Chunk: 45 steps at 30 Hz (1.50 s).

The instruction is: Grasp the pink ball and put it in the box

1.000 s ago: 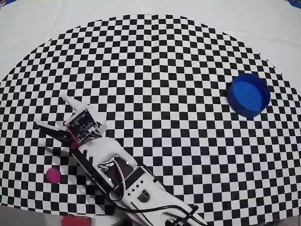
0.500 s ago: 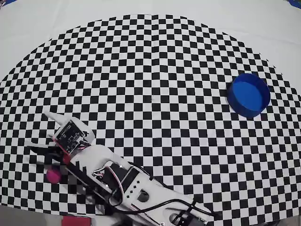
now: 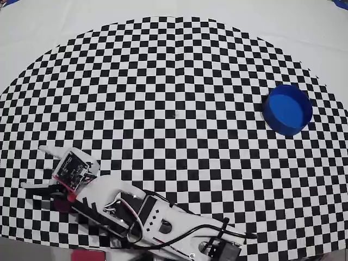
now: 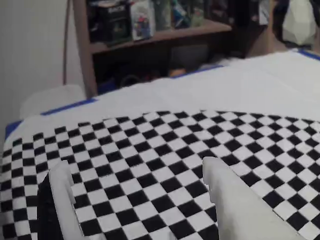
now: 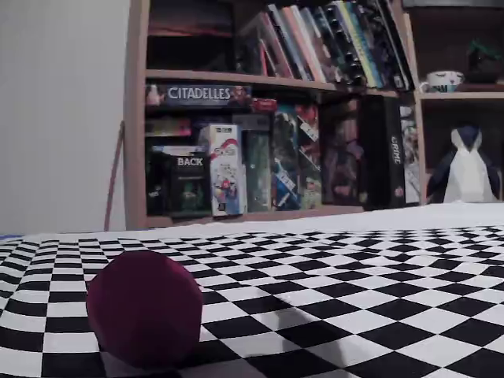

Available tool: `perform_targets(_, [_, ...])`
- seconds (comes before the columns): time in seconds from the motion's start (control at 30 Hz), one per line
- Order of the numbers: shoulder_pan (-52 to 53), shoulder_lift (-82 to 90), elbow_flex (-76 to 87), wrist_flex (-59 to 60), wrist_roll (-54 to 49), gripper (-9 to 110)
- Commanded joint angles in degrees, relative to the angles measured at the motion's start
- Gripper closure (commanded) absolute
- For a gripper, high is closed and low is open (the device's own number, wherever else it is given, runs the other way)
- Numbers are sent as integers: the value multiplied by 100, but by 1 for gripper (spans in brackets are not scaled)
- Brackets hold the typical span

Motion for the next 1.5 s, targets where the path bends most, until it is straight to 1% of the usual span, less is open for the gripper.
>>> perform_targets(0.0, [-176, -26, 44, -97, -62, 71])
perform_targets(0.73, [-747, -176, 44, -97, -62, 71])
perform_targets(1.13, [-765, -492, 44, -105, -62, 71])
perform_targets(1.47, [-721, -1107, 44, -255, -62, 71])
